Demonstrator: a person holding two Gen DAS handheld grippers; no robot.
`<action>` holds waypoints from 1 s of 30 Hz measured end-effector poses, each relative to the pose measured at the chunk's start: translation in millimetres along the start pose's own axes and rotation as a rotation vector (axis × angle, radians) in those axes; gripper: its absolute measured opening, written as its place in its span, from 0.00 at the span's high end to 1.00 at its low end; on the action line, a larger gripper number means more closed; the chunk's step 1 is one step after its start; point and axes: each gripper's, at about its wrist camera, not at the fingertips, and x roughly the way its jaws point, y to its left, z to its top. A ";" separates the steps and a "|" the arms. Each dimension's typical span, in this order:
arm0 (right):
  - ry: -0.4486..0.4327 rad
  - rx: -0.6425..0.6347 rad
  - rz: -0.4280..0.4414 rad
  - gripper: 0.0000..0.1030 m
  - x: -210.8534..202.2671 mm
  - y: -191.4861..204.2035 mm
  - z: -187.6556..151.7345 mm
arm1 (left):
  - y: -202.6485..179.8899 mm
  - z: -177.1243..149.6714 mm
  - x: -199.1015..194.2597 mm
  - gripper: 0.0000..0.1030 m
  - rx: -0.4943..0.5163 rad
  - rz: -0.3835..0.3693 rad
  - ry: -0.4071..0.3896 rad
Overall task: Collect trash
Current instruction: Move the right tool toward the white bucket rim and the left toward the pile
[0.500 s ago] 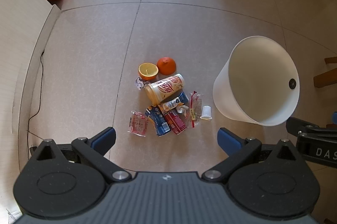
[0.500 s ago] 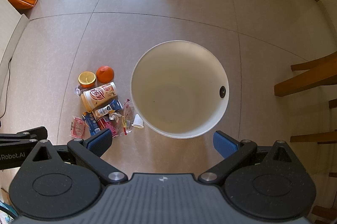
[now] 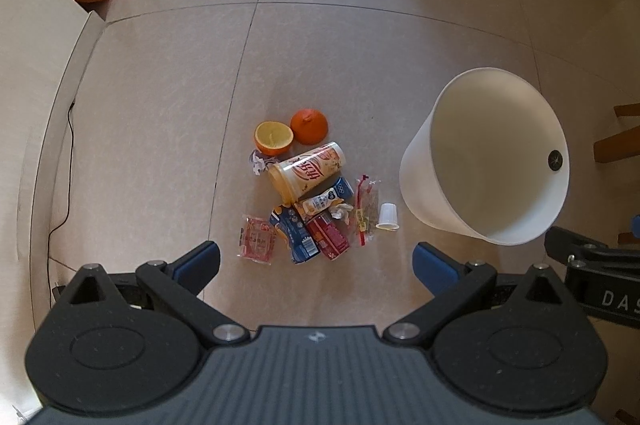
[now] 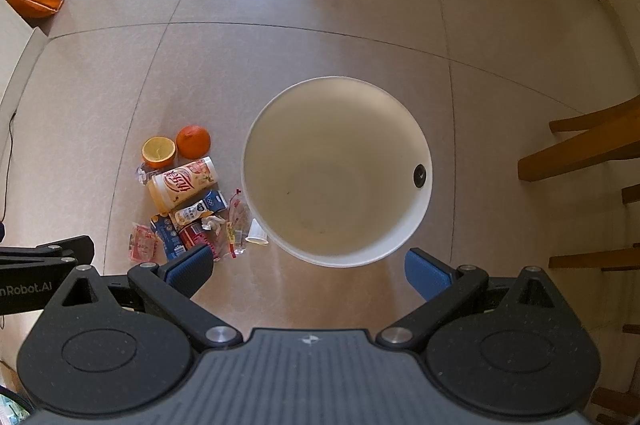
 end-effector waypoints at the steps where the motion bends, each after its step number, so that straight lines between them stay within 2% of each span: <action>1: 0.000 0.003 0.000 0.00 0.8 -0.9 0.5 | -1.2 1.4 1.1 0.01 0.000 -0.001 0.001; 15: 0.012 0.043 0.027 0.00 29.4 -15.4 7.1 | -17.2 8.4 20.9 0.01 0.019 0.015 0.013; 30: 0.012 0.005 -0.021 0.00 83.2 -39.6 -1.0 | -21.0 -4.7 82.2 0.01 -0.035 0.014 0.027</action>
